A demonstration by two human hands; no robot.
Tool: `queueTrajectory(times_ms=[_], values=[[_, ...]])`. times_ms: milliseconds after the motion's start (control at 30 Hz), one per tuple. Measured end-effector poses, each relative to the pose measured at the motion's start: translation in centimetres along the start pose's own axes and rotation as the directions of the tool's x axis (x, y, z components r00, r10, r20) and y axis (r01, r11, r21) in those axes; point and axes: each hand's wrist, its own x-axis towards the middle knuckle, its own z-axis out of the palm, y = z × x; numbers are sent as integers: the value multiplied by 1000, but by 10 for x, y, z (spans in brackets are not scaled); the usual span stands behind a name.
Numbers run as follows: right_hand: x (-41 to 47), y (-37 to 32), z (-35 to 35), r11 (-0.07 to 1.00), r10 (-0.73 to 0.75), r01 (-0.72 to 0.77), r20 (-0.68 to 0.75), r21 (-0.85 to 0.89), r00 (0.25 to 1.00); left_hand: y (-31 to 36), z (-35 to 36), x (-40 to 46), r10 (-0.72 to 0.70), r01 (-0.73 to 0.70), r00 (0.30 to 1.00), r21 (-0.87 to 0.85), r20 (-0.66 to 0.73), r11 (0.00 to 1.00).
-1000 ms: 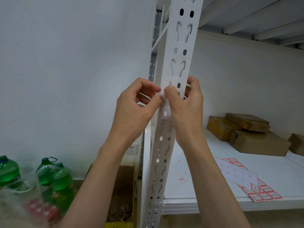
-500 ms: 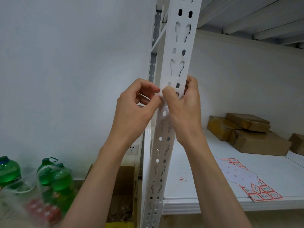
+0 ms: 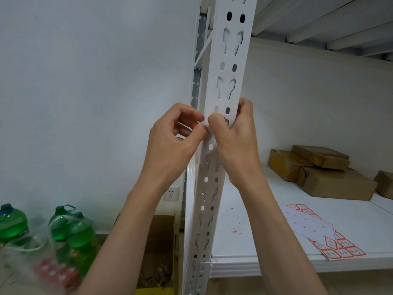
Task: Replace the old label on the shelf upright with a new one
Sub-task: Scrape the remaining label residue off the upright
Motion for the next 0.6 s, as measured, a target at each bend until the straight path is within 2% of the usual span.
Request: queueTrajectory(times_ms=[600], values=[[-2,-13,0,999,35,-35,28,-11,999,5,-1,0,-6,6,1000,32,-2,999]])
